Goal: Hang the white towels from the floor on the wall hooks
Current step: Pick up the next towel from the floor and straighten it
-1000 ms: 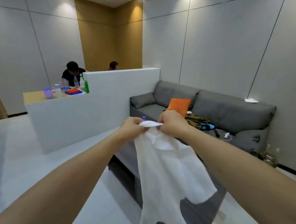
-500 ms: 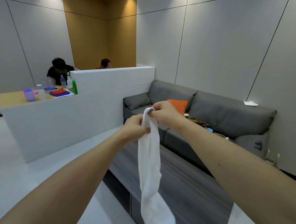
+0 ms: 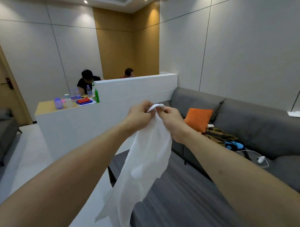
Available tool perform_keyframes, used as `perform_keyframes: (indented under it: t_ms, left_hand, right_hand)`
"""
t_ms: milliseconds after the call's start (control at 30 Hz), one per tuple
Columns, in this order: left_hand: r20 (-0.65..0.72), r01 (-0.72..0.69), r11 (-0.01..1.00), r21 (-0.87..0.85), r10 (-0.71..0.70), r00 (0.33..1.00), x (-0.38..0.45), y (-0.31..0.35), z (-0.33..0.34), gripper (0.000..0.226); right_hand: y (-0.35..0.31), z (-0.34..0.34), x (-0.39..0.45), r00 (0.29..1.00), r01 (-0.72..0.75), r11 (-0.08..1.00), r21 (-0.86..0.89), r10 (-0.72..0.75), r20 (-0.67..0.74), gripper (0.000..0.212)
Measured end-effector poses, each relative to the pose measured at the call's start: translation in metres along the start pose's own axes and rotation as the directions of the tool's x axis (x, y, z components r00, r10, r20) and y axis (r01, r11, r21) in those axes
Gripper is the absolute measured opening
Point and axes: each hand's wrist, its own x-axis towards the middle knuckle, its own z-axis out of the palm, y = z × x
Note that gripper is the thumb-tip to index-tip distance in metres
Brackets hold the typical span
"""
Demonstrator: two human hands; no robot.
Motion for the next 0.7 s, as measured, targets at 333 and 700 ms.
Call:
perform_keyframes:
  t_ms: [333, 700]
  left_hand:
    - [-0.201, 0.067, 0.998, 0.015, -0.063, 0.978, 0.022, 0.027, 0.002, 0.021]
    - [-0.389, 0.211, 0.971, -0.113, -0.239, 0.890, 0.080, -0.067, -0.057, 0.015]
  right_hand:
    - [0.014, -0.072, 0.044, 0.775, 0.124, 0.939, -0.322, 0.111, 0.622, 0.029]
    - [0.100, -0.037, 0.125, 0.836, -0.080, 0.947, -0.311, 0.233, 0.496, 0.018]
